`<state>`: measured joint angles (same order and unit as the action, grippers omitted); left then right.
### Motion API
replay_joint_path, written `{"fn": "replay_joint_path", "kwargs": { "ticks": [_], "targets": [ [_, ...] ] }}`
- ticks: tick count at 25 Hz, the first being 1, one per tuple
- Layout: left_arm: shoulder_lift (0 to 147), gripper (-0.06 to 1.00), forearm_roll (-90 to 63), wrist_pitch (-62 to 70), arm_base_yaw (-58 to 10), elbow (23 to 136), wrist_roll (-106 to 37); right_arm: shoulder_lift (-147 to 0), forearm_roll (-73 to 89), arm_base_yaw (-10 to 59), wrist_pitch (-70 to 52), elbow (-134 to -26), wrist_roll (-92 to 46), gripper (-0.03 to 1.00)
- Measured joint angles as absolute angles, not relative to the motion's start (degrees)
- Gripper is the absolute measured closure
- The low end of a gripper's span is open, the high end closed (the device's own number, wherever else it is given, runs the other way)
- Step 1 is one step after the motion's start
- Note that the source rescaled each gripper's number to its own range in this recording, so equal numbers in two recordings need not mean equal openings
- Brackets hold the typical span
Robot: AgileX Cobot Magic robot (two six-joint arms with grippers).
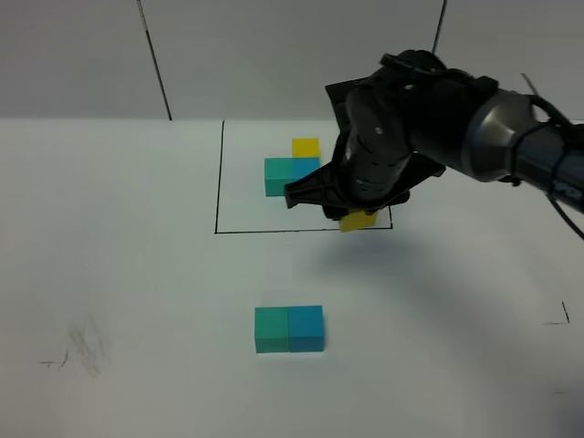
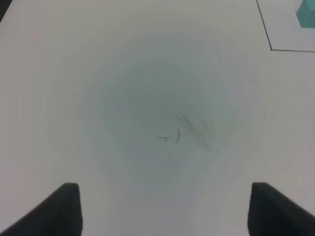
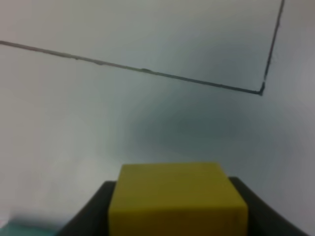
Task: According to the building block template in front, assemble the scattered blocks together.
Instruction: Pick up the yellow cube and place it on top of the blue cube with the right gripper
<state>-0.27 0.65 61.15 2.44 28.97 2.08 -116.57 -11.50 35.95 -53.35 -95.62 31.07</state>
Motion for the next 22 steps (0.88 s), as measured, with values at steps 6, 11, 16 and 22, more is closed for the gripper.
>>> {"fn": "replay_joint_path", "kwargs": {
  "ticks": [6,11,16,22],
  "targets": [
    [-0.3,0.42,0.6,61.1,2.4,29.0,2.1,-120.7,-12.4,39.2,-54.8,-98.8,42.0,0.70],
    [-0.3,0.42,0.6,61.1,2.4,29.0,2.1,-123.1,-12.6,40.8,-54.9,-98.8,47.7,0.70],
    [-0.3,0.42,0.6,61.1,2.4,29.0,2.1,-125.5,-13.0,40.8,-55.1,-98.8,48.6,0.70],
    [-0.3,0.42,0.6,61.1,2.4,29.0,2.0,-127.0,-16.5,43.4,-55.4,-98.8,48.9,0.70]
  ]
}}
